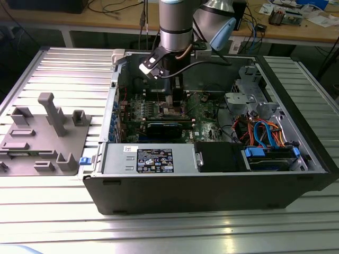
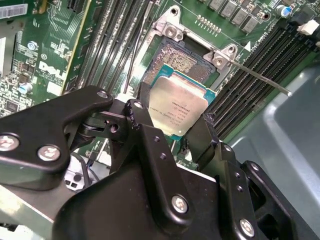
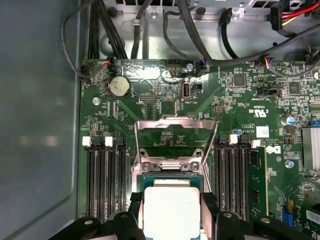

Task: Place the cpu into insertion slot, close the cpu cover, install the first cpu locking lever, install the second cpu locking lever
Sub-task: 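Place the cpu into insertion slot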

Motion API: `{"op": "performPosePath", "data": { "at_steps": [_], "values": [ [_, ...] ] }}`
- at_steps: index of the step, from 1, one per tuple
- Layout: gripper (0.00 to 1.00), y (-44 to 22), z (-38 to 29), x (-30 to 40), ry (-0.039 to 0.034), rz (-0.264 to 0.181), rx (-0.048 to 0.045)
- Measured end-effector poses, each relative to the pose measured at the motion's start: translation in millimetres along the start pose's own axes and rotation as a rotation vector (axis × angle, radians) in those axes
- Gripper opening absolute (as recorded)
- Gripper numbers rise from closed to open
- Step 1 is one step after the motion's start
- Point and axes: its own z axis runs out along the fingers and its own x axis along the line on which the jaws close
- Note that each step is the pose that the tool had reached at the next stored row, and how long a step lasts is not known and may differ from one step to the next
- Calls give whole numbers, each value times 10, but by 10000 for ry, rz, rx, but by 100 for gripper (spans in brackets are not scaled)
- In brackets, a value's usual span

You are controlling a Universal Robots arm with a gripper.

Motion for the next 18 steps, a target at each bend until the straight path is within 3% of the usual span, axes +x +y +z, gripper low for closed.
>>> {"op": "performPosePath", "data": {
  "at_steps": [11, 18],
  "values": [
    [54, -47, 151, 9, 7, -78, -3],
    [54, -55, 208, 14, 7, -77, -3]
  ]
}}
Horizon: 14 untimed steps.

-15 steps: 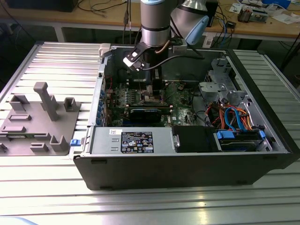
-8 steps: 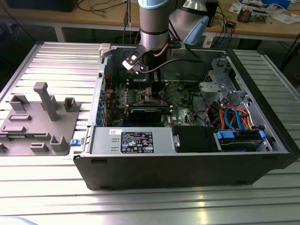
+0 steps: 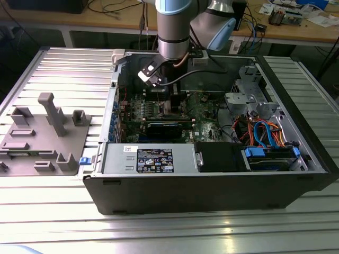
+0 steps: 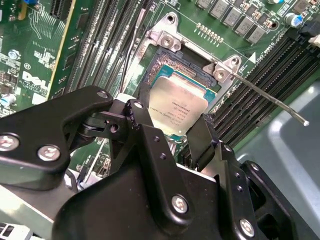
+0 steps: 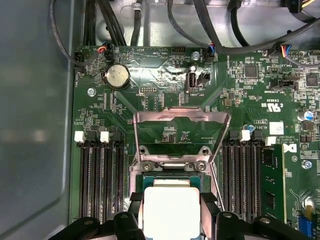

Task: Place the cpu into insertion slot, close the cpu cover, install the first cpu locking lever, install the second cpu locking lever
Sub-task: 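Place the cpu into insertion slot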

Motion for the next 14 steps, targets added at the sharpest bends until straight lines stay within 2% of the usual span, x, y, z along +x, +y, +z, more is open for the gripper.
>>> {"op": "performPosePath", "data": {
  "at_steps": [5, 14],
  "values": [
    [54, -11, 49, 2, 0, 1, 1],
    [54, -19, 66, 3, 2, 0, -1]
  ]
}}
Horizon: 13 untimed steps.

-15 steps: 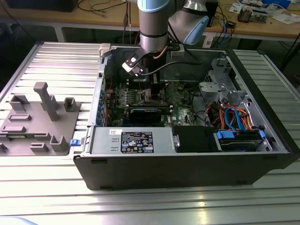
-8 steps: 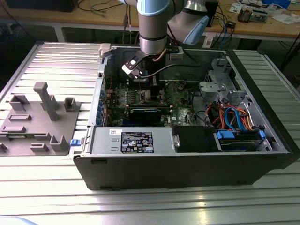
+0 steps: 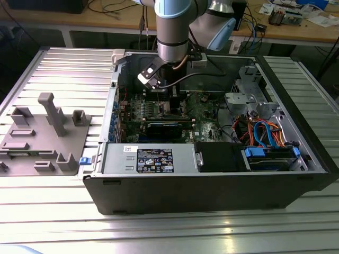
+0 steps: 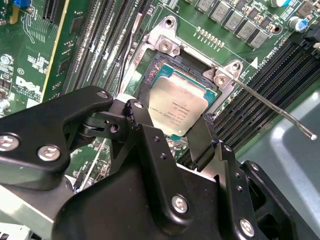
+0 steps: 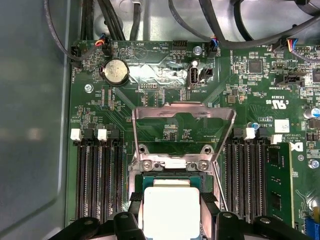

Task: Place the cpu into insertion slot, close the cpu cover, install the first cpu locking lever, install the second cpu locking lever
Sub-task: 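Place the cpu into insertion slot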

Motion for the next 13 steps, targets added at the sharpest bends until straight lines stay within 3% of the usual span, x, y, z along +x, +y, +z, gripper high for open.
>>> {"op": "performPosePath", "data": {
  "at_steps": [13],
  "values": [
    [54, -23, 62, 0, -17, 111, 8]
  ]
}}
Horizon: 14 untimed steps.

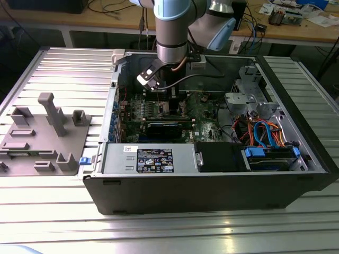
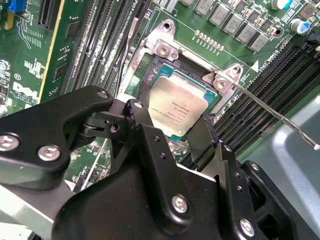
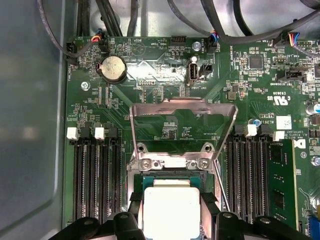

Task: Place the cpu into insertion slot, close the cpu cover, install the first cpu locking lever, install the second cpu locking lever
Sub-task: 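Place the cpu into insertion slot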

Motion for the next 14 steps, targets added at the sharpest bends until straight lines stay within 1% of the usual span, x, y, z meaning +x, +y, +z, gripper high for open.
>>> {"op": "performPosePath", "data": {
  "at_steps": [14],
  "values": [
    [54, 0, 6, 2, 3, 1, -2]
  ]
}}
